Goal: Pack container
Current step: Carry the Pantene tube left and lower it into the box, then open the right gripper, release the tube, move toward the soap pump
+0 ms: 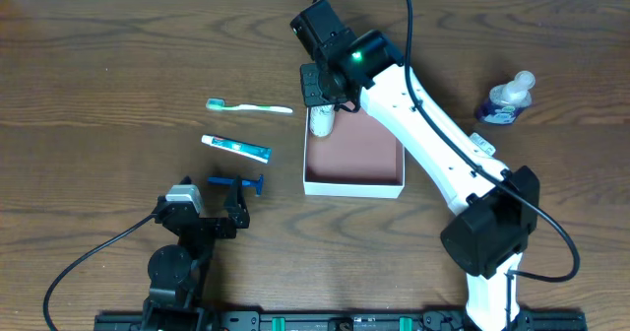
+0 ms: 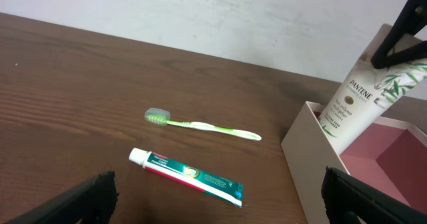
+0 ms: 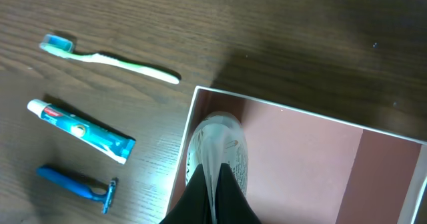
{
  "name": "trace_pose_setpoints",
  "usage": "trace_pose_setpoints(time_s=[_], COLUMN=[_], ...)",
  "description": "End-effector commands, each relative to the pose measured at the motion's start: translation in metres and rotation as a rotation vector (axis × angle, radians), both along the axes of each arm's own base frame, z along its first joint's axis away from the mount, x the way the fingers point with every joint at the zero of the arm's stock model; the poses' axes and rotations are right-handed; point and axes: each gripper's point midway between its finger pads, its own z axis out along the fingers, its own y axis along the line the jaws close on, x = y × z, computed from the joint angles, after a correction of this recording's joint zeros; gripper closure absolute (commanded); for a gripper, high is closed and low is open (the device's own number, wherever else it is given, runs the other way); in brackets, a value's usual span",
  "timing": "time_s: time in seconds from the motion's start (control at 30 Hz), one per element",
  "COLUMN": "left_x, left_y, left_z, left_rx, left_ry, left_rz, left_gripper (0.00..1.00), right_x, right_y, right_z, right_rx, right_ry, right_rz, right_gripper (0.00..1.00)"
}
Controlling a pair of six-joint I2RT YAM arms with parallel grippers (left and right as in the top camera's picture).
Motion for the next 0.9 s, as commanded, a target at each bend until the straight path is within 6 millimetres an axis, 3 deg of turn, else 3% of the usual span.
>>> trace_pose_setpoints(time_s=[0.0, 0.07, 0.23, 0.53, 0.6, 0.73, 0.87], left_x=[-0.001, -0.001, -0.001, -0.001, -0.001, -0.001, -0.001], left_y=[0.004, 0.004, 0.004, 0.004, 0.004, 0.004, 0.004], left_z=[-0.018, -0.018, -0.018, -0.018, -0.018, -0.018, -0.018], left_rx=[0.025, 0.025, 0.025, 0.025, 0.025, 0.025, 0.025], left_ry=[0.052, 0.052, 0.052, 0.052, 0.052, 0.052, 0.052], left_rz=[0.021, 0.021, 0.021, 0.021, 0.021, 0.021, 0.021], left_gripper=[0.02, 0.02, 0.02, 0.02, 0.02, 0.02, 0.02], right_x=[0.006, 0.007, 0.007, 0.006, 0.006, 0.003, -0.004], right_y=[0.000, 0.000, 0.000, 0.001, -0.001, -0.013, -0.048], right_z=[0.014, 0.014, 0.014, 0.025, 0.039, 0.086, 0.136], right_rx=[0.002, 0.005, 0.005, 0.022, 0.042, 0.085, 0.096], right_ry=[-0.055, -0.058, -0.058, -0.074, -0.092, -0.164, -0.244], right_rz=[-0.031, -0.031, -0.030, -0.014, -0.015, -0.017, -0.040], right_gripper=[0.99, 0.93, 0.58, 0.44, 0.41, 0.33, 0.28])
